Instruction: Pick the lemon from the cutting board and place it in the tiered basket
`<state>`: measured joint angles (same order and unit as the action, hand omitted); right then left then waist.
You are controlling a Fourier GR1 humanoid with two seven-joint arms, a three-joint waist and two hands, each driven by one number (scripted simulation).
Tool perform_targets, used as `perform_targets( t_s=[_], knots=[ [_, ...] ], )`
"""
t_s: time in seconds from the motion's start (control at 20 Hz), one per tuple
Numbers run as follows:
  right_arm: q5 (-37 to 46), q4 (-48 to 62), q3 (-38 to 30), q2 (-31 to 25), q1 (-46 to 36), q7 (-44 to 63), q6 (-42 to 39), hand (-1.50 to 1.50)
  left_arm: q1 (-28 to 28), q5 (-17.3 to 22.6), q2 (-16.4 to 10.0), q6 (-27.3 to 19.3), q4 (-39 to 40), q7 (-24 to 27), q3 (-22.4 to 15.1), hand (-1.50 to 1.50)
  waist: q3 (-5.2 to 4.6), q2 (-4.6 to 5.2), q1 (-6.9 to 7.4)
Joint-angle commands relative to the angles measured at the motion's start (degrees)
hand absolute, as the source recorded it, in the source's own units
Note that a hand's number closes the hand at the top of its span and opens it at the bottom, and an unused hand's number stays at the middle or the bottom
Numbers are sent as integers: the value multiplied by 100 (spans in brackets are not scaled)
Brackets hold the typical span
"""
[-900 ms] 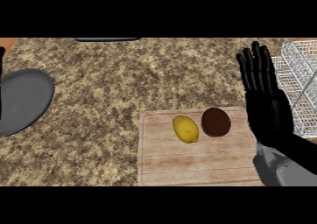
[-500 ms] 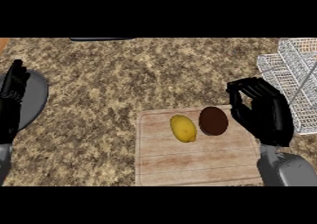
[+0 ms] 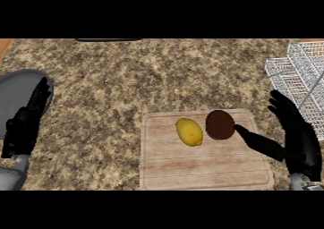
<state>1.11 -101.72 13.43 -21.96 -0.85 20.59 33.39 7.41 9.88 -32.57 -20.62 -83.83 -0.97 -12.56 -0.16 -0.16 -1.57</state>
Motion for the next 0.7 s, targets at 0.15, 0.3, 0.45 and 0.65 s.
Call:
perform_targets(
  t_s=[0.15, 0.3, 0.45, 0.65],
  knots=[
    [415, -766, 620, -1534, -545, 2234, -1467, -150, 53, -202, 133, 17, 30, -25, -210, 0, -22, 4, 214],
    [81, -1156, 674, -1978, -1067, 3245, -2258, -150, 164, -254, 301, -53, 101, -41, -258, 0, -18, 11, 215],
    [-88, -1262, 944, -1898, -1811, 4292, -2698, -150, 130, -296, 426, -53, 20, -130, -360, 0, -7, 15, 293],
    [-339, -957, 842, -1587, -3033, 5511, -2965, -150, 493, -380, 430, 65, 375, -235, -243, 0, 0, 29, 253]
  ],
)
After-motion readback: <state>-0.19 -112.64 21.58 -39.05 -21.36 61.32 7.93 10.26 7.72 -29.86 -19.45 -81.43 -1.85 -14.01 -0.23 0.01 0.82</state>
